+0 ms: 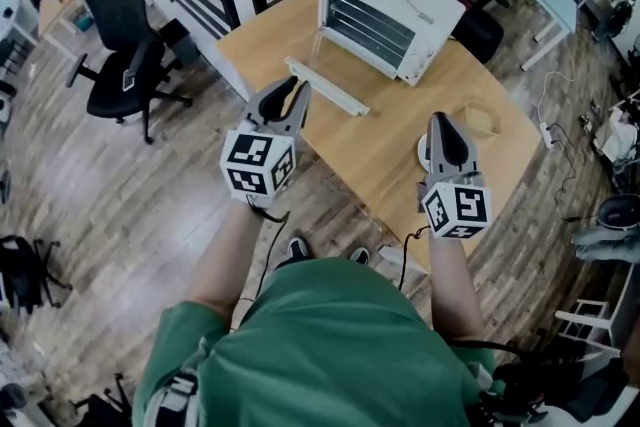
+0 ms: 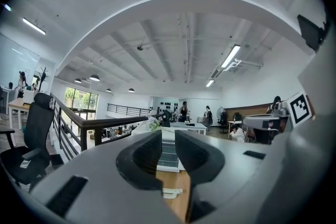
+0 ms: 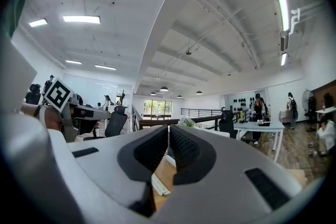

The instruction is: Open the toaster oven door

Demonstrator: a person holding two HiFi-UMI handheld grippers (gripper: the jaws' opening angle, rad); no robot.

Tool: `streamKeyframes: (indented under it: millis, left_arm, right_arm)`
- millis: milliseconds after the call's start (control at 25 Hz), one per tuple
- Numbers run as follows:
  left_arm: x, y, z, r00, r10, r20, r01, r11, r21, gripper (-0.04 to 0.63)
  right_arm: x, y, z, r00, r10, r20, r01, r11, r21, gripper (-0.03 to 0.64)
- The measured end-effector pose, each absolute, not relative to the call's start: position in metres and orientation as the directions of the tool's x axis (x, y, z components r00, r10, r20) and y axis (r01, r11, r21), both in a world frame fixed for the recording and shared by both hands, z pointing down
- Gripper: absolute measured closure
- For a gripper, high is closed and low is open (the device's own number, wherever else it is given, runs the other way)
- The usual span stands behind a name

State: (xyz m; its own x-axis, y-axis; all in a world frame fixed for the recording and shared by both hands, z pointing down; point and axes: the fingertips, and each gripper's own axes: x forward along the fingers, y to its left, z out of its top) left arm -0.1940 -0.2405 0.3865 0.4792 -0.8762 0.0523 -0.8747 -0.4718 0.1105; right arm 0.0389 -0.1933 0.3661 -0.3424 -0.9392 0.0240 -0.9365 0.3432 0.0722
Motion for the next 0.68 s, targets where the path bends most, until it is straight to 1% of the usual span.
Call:
streamKeyframes:
  millis: [680]
  left_arm:
    - [-0.27, -0.233, 0.388, 0.492, -0.87, 0.028, -0.866, -0.486, 0.119, 0.505]
  right_arm:
    - [-0.037, -0.182, 0.371, -0.332, -0.943, 0.007, -0.94, 0.331, 0.079, 0.588]
